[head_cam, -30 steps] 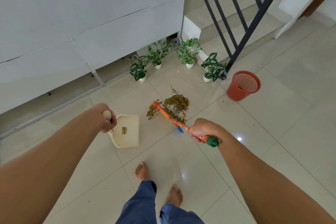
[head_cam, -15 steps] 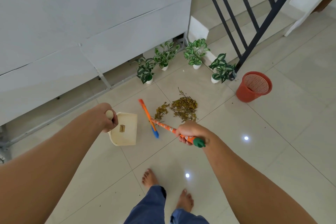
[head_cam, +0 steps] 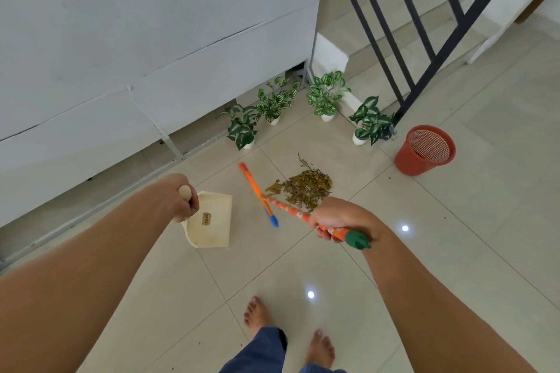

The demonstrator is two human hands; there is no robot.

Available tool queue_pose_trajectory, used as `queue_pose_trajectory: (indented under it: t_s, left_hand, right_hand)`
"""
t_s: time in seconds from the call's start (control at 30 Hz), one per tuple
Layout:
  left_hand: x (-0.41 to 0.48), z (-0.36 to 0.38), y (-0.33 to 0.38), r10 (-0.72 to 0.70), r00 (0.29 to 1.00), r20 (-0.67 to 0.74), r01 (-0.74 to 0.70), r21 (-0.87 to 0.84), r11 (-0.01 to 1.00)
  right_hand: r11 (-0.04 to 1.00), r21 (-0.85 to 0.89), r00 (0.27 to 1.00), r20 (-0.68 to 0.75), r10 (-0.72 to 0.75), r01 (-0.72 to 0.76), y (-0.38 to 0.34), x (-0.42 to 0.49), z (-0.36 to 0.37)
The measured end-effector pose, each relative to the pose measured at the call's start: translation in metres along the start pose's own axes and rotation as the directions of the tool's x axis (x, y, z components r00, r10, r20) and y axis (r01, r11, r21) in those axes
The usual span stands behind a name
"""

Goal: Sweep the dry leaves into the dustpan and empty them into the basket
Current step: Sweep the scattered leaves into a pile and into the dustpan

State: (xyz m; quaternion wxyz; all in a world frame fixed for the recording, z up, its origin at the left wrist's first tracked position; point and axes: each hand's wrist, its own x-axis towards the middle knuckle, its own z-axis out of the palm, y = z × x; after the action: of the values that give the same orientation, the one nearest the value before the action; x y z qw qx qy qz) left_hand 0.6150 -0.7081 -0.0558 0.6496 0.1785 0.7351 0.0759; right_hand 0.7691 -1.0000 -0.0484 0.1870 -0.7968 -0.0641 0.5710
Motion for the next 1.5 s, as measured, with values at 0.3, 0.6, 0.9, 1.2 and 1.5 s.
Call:
queue_pose_trajectory:
  t_s: [0.3,0.6,0.9,1.2,1.5]
  left_hand:
    - [-0.022,0.010,0.034,0.028,0.998,0.056,-0.036,0.133,0.990]
    - [-0.003,0.030,0.050,0.104,0.976,0.190,-0.168,0.359,0.918]
    - [-0.020,0.015,0.055,0.008,0.996,0.084,-0.021,0.153,0.988]
    - [-0.003,-0.005,0.061,-0.018,0.998,0.057,0.012,0.103,0.995]
    - [-0.006,-0.013,0.057,-0.005,0.999,0.045,0.001,0.096,0.995]
  right_hand:
    - [0.979,0.189,0.997,0.011,0.072,-0.073,-0.023,0.018,0.015]
    - [0.994,0.106,0.997,-0.073,0.026,-0.019,-0.031,-0.011,-0.005]
    - [1.000,-0.016,1.000,-0.018,0.008,-0.009,-0.070,0.014,0.047]
    - [0.994,-0.086,0.996,-0.050,-0.074,0.070,-0.086,-0.006,0.034]
    - [0.980,0.181,0.997,0.014,0.080,-0.081,-0.075,0.016,0.035]
